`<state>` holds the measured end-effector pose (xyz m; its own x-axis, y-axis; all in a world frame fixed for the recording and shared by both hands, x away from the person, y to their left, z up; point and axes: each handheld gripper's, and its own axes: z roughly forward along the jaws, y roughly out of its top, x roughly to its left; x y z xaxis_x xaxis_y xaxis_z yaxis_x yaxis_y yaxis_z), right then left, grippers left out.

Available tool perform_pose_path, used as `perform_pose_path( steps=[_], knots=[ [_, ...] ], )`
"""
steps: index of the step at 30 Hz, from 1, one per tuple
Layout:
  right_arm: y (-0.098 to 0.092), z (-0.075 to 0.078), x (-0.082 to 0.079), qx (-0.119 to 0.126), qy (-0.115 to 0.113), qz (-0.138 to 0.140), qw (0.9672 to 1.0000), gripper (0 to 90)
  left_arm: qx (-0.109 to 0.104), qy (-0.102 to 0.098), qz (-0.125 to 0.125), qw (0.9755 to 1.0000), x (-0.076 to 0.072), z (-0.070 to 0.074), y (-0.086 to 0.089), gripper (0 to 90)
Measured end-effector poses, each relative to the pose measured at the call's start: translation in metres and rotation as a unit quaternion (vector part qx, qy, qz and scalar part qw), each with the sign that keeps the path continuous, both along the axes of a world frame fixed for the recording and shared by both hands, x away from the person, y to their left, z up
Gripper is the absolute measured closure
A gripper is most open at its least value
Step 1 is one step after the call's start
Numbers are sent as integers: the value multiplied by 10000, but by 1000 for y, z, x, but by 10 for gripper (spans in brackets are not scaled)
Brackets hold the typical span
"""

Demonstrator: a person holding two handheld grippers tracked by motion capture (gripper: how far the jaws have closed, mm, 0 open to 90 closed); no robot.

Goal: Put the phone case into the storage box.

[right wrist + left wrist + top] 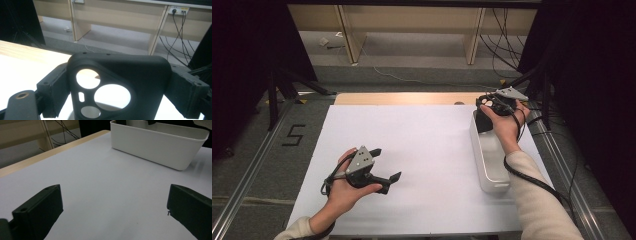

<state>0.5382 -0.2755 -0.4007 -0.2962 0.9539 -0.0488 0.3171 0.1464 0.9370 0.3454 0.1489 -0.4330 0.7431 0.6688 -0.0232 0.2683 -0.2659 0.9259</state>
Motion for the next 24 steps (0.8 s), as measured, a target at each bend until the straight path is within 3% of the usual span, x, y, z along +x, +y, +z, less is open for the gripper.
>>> perform_pose_path(
  steps=[24],
  knots=[
    [2,-5,7,-39,134,32,9999,149,-17,18,-1,10000,0,0,0,0]
  ],
)
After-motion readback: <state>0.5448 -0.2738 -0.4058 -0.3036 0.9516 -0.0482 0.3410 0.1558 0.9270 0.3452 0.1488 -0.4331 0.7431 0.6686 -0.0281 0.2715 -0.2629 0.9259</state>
